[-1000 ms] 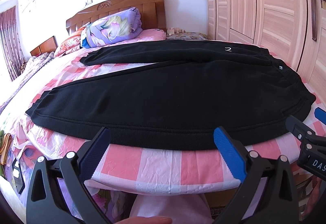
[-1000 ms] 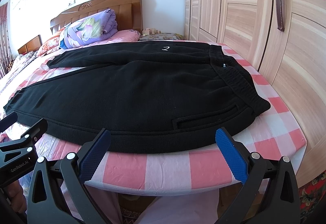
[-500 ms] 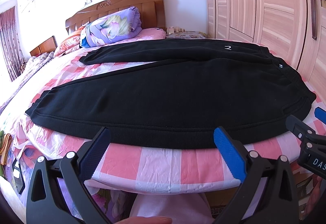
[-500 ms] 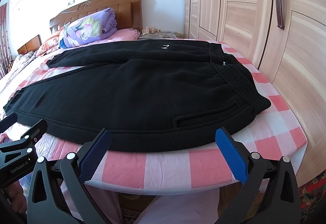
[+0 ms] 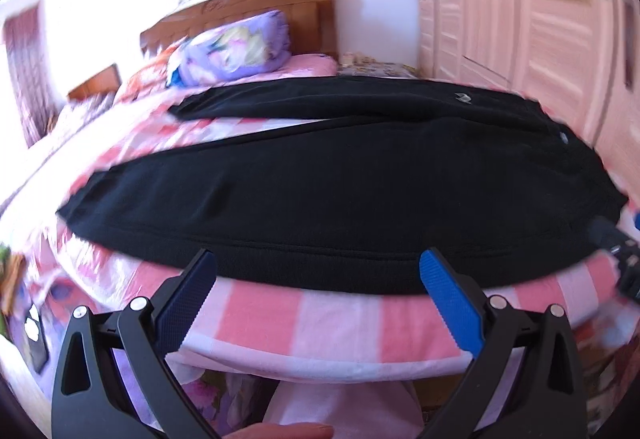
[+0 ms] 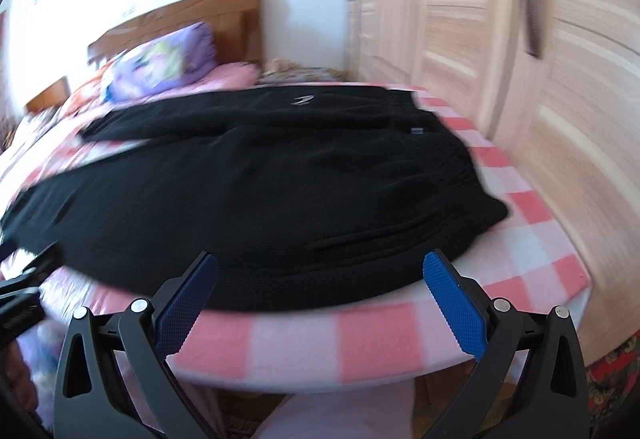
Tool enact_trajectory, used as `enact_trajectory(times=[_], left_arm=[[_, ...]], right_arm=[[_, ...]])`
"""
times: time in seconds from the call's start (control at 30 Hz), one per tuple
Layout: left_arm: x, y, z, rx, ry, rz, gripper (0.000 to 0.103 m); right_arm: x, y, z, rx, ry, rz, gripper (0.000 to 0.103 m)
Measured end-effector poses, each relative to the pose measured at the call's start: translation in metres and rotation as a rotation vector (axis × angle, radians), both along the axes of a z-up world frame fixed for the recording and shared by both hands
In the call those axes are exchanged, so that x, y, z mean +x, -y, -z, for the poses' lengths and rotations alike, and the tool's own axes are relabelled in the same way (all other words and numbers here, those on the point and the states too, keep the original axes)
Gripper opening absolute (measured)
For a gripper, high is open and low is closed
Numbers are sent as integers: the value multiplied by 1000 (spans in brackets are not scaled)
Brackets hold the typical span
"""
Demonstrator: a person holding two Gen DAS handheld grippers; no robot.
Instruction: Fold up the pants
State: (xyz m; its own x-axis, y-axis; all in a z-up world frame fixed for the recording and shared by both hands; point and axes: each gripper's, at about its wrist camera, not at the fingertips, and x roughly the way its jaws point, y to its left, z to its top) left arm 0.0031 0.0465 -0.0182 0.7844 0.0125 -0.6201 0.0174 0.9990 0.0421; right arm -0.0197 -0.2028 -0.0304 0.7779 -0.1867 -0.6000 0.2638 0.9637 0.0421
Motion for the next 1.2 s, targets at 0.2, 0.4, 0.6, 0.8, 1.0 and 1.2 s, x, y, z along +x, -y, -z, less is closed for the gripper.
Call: enact_trajectory(times=[0.2,0.4,0.6,0.8,1.0,1.2], left_arm=[[54,-61,-21,-130,-43,-56,102],[158,-41,-102,22,101,186,102],[253,-13,-133,27,83,428,102],[362,-10,-62,170,-339,185,85],[373,-8,-84,-70,-155,342,101],[379,21,-85,-38,39,284,101]], right_arm=[[57,56,-43,40,41,-51,99],[208,102,-78,84,-7,-304,99],[329,103,-76,82,69,-426,99],[456,65,-32,115,-233,-496,99],[520,17,29,9,-457,-692,98],[482,-6,15,-87,-356,-820,24]])
